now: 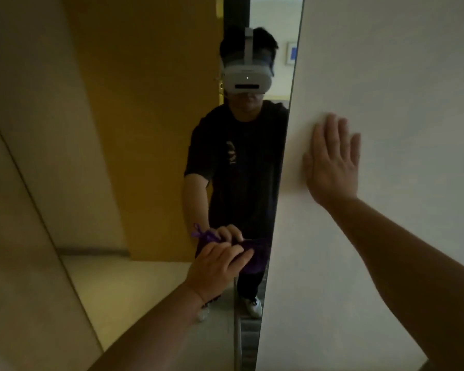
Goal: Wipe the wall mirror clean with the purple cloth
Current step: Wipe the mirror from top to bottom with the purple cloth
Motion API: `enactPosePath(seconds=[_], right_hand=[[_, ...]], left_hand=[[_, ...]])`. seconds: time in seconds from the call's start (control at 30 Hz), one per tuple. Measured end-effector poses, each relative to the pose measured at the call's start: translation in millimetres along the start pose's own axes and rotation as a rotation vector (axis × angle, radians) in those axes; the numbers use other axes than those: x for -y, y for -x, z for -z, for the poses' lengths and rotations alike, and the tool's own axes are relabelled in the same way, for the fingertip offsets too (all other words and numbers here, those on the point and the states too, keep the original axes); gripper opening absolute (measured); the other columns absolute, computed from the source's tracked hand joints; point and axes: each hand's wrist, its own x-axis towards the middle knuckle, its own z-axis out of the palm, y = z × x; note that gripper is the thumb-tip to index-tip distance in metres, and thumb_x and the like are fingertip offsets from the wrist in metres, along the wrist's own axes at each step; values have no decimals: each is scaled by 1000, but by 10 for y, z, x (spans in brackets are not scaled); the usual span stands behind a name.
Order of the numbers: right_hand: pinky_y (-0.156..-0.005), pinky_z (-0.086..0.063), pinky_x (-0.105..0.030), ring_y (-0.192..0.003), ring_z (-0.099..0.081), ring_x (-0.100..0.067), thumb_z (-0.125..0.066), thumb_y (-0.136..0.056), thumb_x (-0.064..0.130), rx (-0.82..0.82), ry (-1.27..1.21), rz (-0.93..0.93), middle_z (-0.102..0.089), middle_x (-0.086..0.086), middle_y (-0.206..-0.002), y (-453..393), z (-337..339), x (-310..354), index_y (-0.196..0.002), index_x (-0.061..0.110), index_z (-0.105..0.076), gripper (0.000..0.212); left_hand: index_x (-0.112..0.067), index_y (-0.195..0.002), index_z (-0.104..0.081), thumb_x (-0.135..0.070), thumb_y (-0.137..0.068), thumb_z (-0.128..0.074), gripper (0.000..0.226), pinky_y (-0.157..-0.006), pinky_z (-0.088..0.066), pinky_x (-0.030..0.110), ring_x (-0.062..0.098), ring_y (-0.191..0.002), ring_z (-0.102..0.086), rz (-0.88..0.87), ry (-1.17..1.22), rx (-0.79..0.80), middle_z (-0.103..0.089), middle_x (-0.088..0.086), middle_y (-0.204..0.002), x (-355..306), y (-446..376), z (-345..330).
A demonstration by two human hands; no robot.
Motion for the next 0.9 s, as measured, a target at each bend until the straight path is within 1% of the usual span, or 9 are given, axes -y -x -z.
enactPosePath(seconds=[0.1,0.2,0.27,0.37,0.43,0.57,0.7,0.8,0.9], right_hand=[[-123,5,-51,-147,25,-21,-19,-108,40,34,13,14,22,0,-159,11,22,-55,-153,20,14,60],[-122,5,-51,-147,23,-21,-20,-107,39,36,-14,16,13,-5,-164,12,24,-49,-155,18,10,60],[-122,6,-51,-148,20,-21,-20,-107,39,42,-24,18,8,-8,-165,13,24,-35,-155,17,9,60],[-122,5,-52,-150,15,-25,-21,-107,39,68,-15,13,7,-9,-165,8,59,-32,-155,18,9,60],[-123,4,-51,-151,15,-26,-21,-107,39,96,2,16,9,-9,-165,16,105,-31,-157,17,7,61],[-123,3,-51,-151,15,-26,-22,-106,40,151,-19,4,10,-8,-165,37,274,8,-157,16,2,61],[-123,0,-51,-152,5,-26,-21,-105,47,132,-151,-88,1,-11,-166,154,466,408,-158,13,-8,64],[-123,0,-52,-153,3,-24,-21,-105,48,93,-233,28,-2,-6,-166,463,505,1062,-158,20,-12,60],[-121,-7,-58,-153,1,-25,-23,-104,48,124,-242,219,-1,-4,-166,773,388,1759,-157,18,-20,61]], left_hand=[[-22,-131,-57,-17,-93,-54,38,-88,-40,39,21,-100,-58,21,38,10,-53,1,-117,6,-133,121],[-19,-129,-60,-10,-93,-58,37,-82,-38,40,25,-97,-57,165,28,-125,-52,4,-115,241,-618,333],[-17,-128,-63,-10,-91,-68,38,-81,-40,42,27,-97,-56,245,-18,-233,-56,7,-114,440,-1010,531],[-15,-128,-65,-23,-90,-76,40,-81,-44,45,29,-99,-56,247,-63,-285,-61,10,-113,662,-1423,769],[-14,-127,-66,-21,-89,-77,40,-81,-44,45,29,-100,-57,247,-74,-287,-63,11,-113,669,-1469,861],[-16,-127,-66,-15,-93,-70,35,-82,-42,42,27,-102,-55,183,-91,-215,-59,9,-115,598,-1008,959],[-18,-131,-59,-12,-90,-70,43,-81,-42,43,29,-101,-56,188,-97,-125,-55,8,-117,669,-301,1179],[-19,-129,-59,-14,-87,-75,45,-82,-43,43,28,-99,-57,198,-116,-87,-56,7,-115,846,170,1385],[-16,-126,-66,-17,-95,-66,30,-84,-42,43,27,-99,-56,212,-124,-82,-63,9,-113,1159,558,1624]])
